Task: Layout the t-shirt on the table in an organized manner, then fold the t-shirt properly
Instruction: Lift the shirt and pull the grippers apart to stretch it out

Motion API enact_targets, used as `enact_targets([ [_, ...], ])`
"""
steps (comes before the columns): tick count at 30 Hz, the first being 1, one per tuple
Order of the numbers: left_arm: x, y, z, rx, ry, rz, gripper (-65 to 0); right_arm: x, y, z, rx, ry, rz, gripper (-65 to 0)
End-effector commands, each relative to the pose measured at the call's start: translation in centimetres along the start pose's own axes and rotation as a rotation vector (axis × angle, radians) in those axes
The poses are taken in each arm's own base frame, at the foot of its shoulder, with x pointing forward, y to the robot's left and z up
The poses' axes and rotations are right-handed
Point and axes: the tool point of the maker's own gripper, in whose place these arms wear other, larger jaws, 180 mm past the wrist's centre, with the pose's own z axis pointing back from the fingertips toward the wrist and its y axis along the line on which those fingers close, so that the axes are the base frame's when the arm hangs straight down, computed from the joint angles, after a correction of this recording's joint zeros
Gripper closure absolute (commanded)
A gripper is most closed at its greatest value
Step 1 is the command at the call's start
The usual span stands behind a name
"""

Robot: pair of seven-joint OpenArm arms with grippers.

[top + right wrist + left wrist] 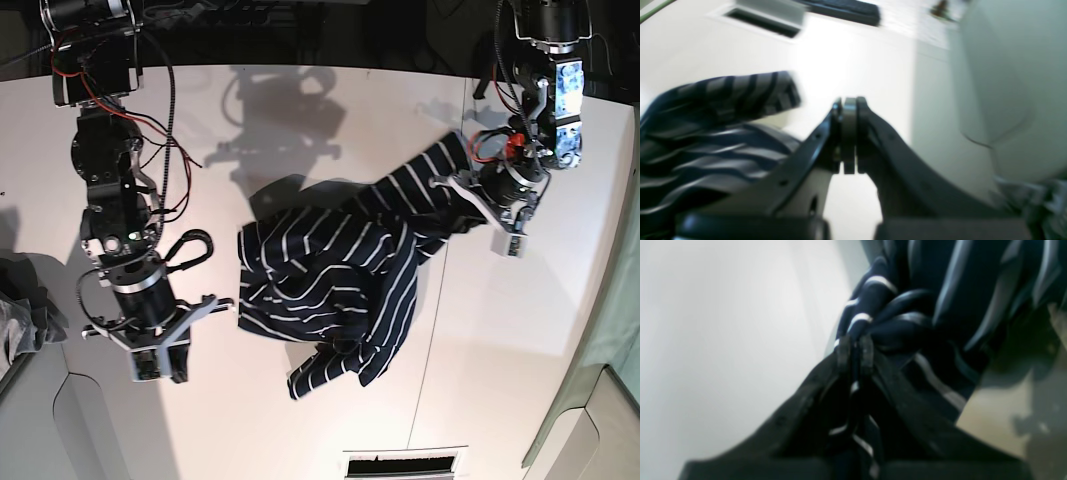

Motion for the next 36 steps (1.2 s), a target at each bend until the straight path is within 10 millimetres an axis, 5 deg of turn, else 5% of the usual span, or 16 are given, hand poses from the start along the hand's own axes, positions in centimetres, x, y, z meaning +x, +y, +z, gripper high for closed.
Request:
enact_targets([
  [1, 2.9, 0.5, 0.5, -0.004, -0.077, -0.013, 0.0, 2.1, -1.7, -0.1, -0.027, -0.063, -0.006, 0.0],
  [5, 5.8, 0.2, 1.9, -0.049, -0.125, -0.093, 0.0, 1.1, -5.4, 0.7, -0.084, -0.043, -0.016, 0.0],
  [9, 7.5, -1.0, 2.9, -0.11, -0.138, -0.122, 0.0, -1.3, -5.1, 2.0, -0.016, -0.003, -0.073, 0.0],
  [12, 7.7, -1.2, 3.0, -0.122, -0.144, -0.108, 0.0, -2.4, -1.6, 2.9, 0.148, 0.002, -0.148, 0.0],
  [15, 7.6, -1.5, 2.9, -0.127, -0.143, -0.103, 0.0, -1.3, 4.4, 4.4, 0.418, -0.052, -0.227, 0.0],
  [18, 7.5, -1.7, 2.8, -0.131, -0.14, -0.098, 0.0, -0.2, 7.8, 4.8, 0.513, -0.082, -0.286, -1.1],
  [21, 6.8, -1.6, 2.8, -0.13, -0.117, -0.096, 0.0, -0.3, 10.9, 4.8, 0.555, -0.065, -0.272, -27.2],
  [23, 6.5, -1.6, 2.9, -0.129, -0.109, -0.095, 0.0, -0.9, 13.2, 4.6, 0.581, -0.034, -0.241, -36.6],
  [31, 6.2, -1.9, 3.0, -0.143, -0.111, -0.071, 0.0, -3.0, 21.3, 1.8, 0.698, 0.064, -0.187, -37.3],
  [36, 6.1, -1.8, 3.0, -0.142, -0.106, -0.073, 0.0, -4.3, 22.7, -0.2, 0.661, 0.096, -0.169, -37.0],
])
